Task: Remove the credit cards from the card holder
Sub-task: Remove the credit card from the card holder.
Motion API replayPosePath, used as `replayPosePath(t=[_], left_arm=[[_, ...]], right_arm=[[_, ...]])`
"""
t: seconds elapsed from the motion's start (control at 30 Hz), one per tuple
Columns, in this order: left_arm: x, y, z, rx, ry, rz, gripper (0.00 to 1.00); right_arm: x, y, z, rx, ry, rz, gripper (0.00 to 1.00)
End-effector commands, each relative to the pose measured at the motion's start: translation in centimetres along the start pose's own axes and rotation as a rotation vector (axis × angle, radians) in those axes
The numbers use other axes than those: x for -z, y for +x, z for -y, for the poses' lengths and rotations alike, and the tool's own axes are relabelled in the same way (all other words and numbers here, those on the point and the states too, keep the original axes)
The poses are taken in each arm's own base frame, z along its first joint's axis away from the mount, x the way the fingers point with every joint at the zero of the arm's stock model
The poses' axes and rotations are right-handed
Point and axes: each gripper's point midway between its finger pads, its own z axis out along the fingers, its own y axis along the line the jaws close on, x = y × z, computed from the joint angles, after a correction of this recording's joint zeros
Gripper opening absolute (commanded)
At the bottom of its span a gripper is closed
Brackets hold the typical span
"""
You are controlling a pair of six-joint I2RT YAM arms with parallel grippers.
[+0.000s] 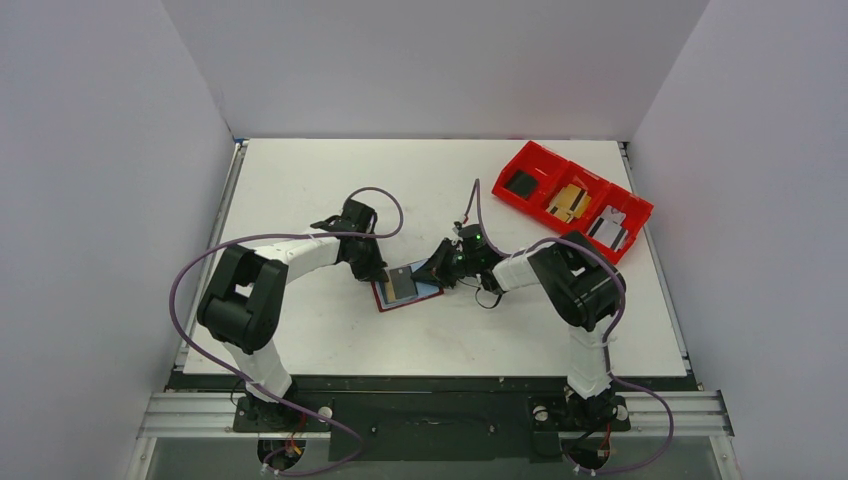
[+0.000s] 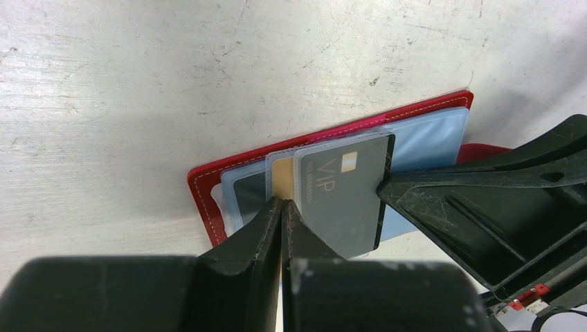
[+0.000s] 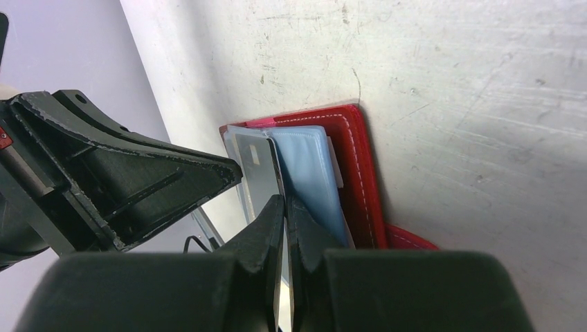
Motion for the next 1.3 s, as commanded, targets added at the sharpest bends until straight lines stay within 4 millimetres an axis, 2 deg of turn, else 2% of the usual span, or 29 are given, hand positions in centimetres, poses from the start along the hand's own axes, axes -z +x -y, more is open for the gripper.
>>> replayPosePath(t=[0.0,0.2,0.67,0.93,1.03,1.1,1.27], left_arm=[[-2.0,3.0,-5.5,-0.019,-0.198,-0.09,0.0],[-2.0,2.9,-5.5,-0.021,-0.199,-0.088,0.0],[-2.0,2.9,-5.5,-0.024,-0.199,-0.088,0.0],[-2.1,2.8,-5.3,-0.028,-0.192,-0.089,0.0],[-2.2,2.7,-5.0,-0.032,-0.185,-0.09,0.0],[-2.2,2.7,-5.0,-0.034,-0.184,-0.09,0.0],[-2.2,2.7,-4.7,-0.039,-0.177,-0.092,0.0]], right_arm=[[0.9,-1.8,0.4,0.03,0.043,0.08,0.0],[1.4,-2.1,1.7,0.035,0.099,0.098,0.0],[2.3,-2.9,2.9,0.087,0.195,0.133,0.0],[2.0,-2.7,1.6,0.089,0.137,0.105,0.0],[1.7,-2.2,0.9,0.088,0.095,0.074,0.15],[1.5,-2.0,0.8,0.086,0.086,0.062,0.21],[1.0,-1.3,1.2,0.098,0.096,0.025,0.26]])
